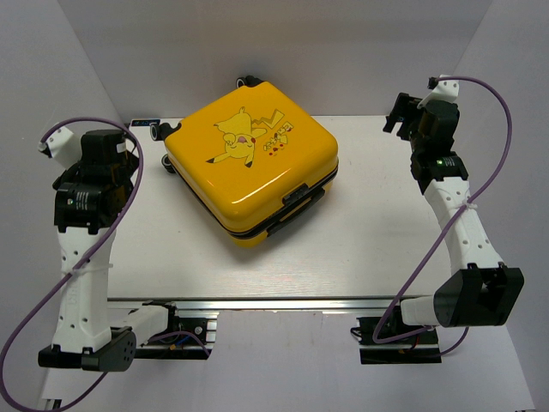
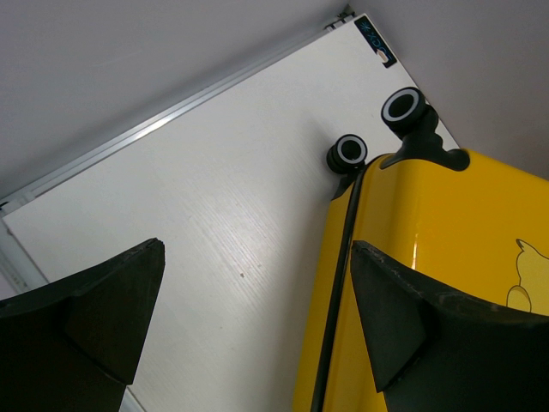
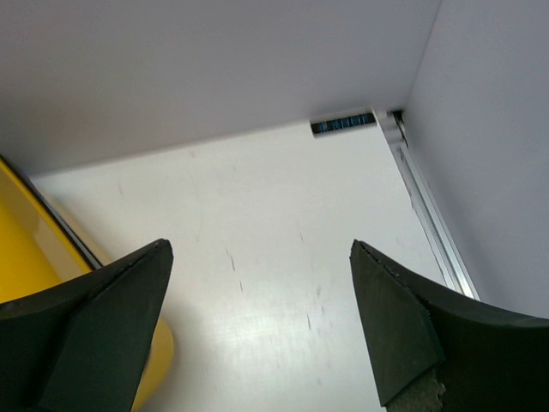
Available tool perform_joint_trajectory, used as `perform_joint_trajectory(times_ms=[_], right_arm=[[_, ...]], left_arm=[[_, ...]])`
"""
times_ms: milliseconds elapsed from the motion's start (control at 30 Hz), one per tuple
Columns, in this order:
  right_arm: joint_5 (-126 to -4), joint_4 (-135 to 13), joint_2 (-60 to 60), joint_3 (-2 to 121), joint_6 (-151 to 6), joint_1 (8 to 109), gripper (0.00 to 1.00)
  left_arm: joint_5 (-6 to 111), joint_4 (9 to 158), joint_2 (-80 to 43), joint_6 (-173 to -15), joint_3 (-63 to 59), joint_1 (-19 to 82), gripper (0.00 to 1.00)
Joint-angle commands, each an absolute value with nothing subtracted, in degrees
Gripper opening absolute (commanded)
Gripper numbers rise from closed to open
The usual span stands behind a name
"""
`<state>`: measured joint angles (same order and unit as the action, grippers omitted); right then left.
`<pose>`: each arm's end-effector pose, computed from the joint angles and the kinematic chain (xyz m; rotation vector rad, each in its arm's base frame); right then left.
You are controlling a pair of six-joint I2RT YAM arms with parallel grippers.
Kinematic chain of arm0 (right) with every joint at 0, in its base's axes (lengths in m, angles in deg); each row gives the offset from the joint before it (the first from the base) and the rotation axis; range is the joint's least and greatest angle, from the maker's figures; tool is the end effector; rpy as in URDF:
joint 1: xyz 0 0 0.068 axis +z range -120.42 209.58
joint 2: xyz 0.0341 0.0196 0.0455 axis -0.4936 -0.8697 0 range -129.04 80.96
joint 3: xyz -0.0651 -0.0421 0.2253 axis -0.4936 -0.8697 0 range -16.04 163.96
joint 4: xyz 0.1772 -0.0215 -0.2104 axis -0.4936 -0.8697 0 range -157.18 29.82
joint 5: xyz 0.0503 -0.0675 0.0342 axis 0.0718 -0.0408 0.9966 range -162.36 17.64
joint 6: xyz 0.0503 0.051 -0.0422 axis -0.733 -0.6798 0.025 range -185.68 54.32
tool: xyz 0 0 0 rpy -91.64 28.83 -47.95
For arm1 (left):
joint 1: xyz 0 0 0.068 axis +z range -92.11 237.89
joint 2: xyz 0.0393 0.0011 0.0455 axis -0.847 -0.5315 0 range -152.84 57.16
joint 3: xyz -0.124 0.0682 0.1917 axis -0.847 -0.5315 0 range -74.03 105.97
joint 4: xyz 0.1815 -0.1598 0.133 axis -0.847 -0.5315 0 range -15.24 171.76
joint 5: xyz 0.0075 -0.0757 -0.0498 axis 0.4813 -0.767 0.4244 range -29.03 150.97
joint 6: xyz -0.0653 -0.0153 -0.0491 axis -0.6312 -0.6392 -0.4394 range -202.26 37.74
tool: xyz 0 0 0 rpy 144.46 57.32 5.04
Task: Pack the luggage
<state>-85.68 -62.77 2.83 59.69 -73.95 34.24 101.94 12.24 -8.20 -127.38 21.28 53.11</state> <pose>0.3799 0.0142 0.3732 0.2279 1.6399 -0.0209 0.2231 0.0291 0.4209 -1.0473 1.8032 0.2876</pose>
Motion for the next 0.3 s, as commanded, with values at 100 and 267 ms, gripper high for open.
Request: perform_joint_trajectory(times_ms=[100, 267], right_arm=[[-85.55, -76.19, 10.19, 55.16, -73.06, 34.41, 0.89], [-86.51, -73.1, 15.38, 52.26, -73.15, 34.59, 0.9]], left_arm=[[103.16, 4.5, -7.26, -129.02, 19.93, 53.06, 0.98], [102.72, 4.94, -5.77, -128.66, 17.82, 53.06, 0.98]])
